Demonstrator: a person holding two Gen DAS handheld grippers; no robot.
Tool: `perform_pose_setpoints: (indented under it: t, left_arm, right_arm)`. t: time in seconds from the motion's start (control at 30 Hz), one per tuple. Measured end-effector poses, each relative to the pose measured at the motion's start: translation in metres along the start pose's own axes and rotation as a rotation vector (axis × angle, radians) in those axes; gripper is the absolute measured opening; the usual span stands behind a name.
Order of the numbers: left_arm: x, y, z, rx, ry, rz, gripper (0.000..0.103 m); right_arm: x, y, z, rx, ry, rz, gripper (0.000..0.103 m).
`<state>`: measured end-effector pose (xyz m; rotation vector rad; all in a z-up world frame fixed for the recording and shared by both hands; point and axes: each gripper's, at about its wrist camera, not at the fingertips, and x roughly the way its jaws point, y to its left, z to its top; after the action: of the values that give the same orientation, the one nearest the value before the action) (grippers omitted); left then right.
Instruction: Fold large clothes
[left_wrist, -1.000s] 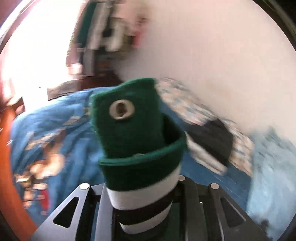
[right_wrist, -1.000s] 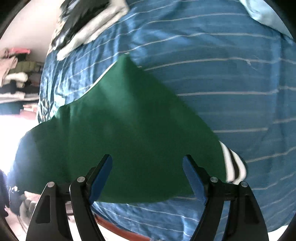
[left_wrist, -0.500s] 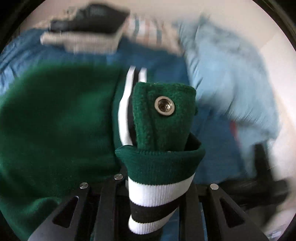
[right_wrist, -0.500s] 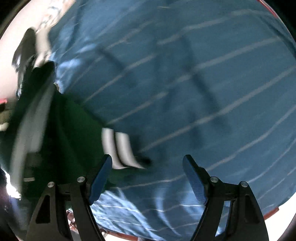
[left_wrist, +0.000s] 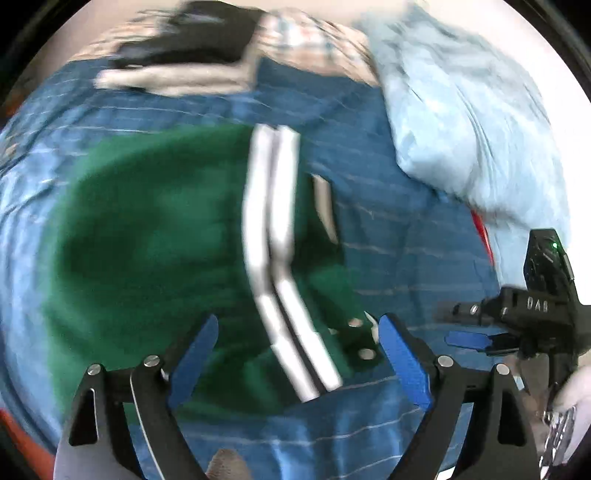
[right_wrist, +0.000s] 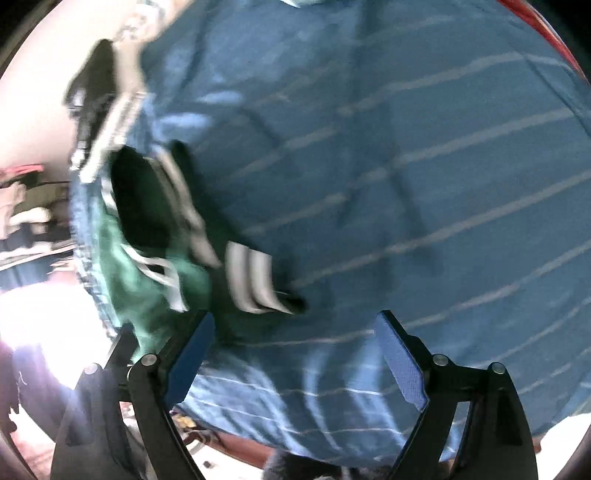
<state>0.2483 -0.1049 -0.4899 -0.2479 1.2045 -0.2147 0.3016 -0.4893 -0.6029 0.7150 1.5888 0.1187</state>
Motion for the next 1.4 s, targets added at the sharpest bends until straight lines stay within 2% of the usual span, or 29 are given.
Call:
perform_pose_setpoints:
  t: [0.03, 0.07, 0.13, 0.2, 0.3, 0.33, 0.37, 0.4, 0.43, 0.47, 0.53, 0.6, 0.63, 0.67, 0.73, 0.83, 0.93, 0.97, 1.0, 1.07, 1.13, 1.17, 1.2, 1.23, 1.33, 1.37, 1.4]
  left_arm:
    - [-0.012, 0.012, -0.001, -0.035, -0.027, 0.039, 0.088]
    - [-0.023, 0.028, -0.003, -0.072, -0.057, 0.114, 0.088]
    - [-0.042, 0.068, -0.013, -0.147, -0.103, 0.324, 0.088]
    - [-0.049, 0.106, -0.031, -0.193, -0.125, 0.522, 0.088]
    - [-0.033, 0.174, -0.066, -0.293, -0.041, 0.764, 0.088]
    - [-0.025, 0.188, -0.076, -0.32, -0.019, 0.796, 0.088]
    - [-0.019, 0.206, -0.088, -0.36, 0.004, 0.829, 0.088]
    - [-0.014, 0.219, -0.098, -0.384, 0.017, 0.844, 0.089]
    - [-0.006, 0.231, -0.106, -0.413, 0.024, 0.829, 0.089]
    - [0.002, 0.24, -0.111, -0.446, 0.033, 0.804, 0.089]
    - [0.018, 0.25, -0.114, -0.482, 0.057, 0.761, 0.09]
    - [0.026, 0.259, -0.115, -0.536, 0.038, 0.676, 0.093]
    - [0.028, 0.265, -0.115, -0.559, 0.025, 0.646, 0.103]
    - [0.029, 0.27, -0.117, -0.58, 0.002, 0.597, 0.103]
    - [0.029, 0.277, -0.115, -0.608, -0.028, 0.551, 0.103]
    - [0.032, 0.279, -0.11, -0.58, -0.012, 0.551, 0.103]
    - [0.033, 0.281, -0.107, -0.555, -0.017, 0.55, 0.103]
    - [0.032, 0.282, -0.108, -0.546, -0.03, 0.55, 0.103]
    - [0.032, 0.281, -0.108, -0.54, -0.037, 0.546, 0.103]
    - [0.033, 0.283, -0.106, -0.541, -0.026, 0.54, 0.103]
    - [0.033, 0.292, -0.095, -0.545, 0.016, 0.54, 0.103]
    - [0.033, 0.294, -0.092, -0.548, 0.031, 0.538, 0.103]
    - [0.032, 0.295, -0.089, -0.561, 0.047, 0.536, 0.103]
    - [0.027, 0.296, -0.085, -0.575, 0.052, 0.538, 0.103]
    - [-0.004, 0.297, -0.065, -0.618, 0.008, 0.559, 0.103]
    - [-0.014, 0.294, -0.061, -0.624, -0.01, 0.566, 0.103]
    - [-0.026, 0.289, -0.055, -0.619, -0.029, 0.576, 0.103]
  right_arm:
    - [0.001, 0.011, 0.004, -0.011, 0.007, 0.045, 0.09]
    - [0.005, 0.023, 0.01, -0.027, 0.017, 0.096, 0.09]
    - [0.019, 0.05, 0.019, -0.069, 0.044, 0.179, 0.09]
    - [0.038, 0.08, 0.03, -0.135, 0.059, 0.219, 0.09]
    - [0.081, 0.116, 0.047, -0.214, 0.092, 0.221, 0.09]
    - [0.103, 0.128, 0.054, -0.244, 0.112, 0.238, 0.09]
    - [0.115, 0.133, 0.058, -0.262, 0.119, 0.219, 0.088]
    - [0.129, 0.139, 0.063, -0.281, 0.124, 0.198, 0.068]
    - [0.139, 0.142, 0.065, -0.278, 0.125, 0.182, 0.037]
    - [0.143, 0.143, 0.066, -0.252, 0.146, 0.211, 0.004]
    - [0.127, 0.147, 0.063, -0.242, 0.105, 0.226, 0.003]
    - [0.099, 0.143, 0.065, -0.182, 0.055, 0.259, 0.002]
    - [0.087, 0.138, 0.07, -0.146, 0.018, 0.239, 0.002]
    - [0.085, 0.133, 0.075, -0.135, -0.002, 0.191, 0.002]
    - [0.103, 0.119, 0.083, -0.095, 0.001, 0.083, 0.002]
    - [0.141, 0.111, 0.092, -0.065, 0.076, 0.054, 0.002]
    - [0.138, 0.116, 0.09, -0.067, 0.131, 0.124, 0.006]
    - [0.135, 0.115, 0.087, -0.074, 0.15, 0.142, 0.011]
    - [0.134, 0.112, 0.081, -0.083, 0.178, 0.156, 0.024]
    - [0.138, 0.106, 0.065, -0.091, 0.227, 0.169, 0.04]
    - [0.149, 0.1, 0.049, -0.123, 0.283, 0.182, 0.041]
    - [0.151, 0.099, 0.044, -0.129, 0.273, 0.173, 0.031]
    - [0.152, 0.096, 0.042, -0.122, 0.265, 0.155, 0.004]
    - [0.151, 0.094, 0.039, -0.097, 0.271, 0.167, 0.003]
    - [0.101, 0.102, 0.044, -0.076, 0.118, 0.186, 0.002]
    - [0.08, 0.102, 0.047, -0.064, 0.06, 0.168, 0.002]
    - [0.075, 0.102, 0.049, -0.069, 0.044, 0.14, 0.002]
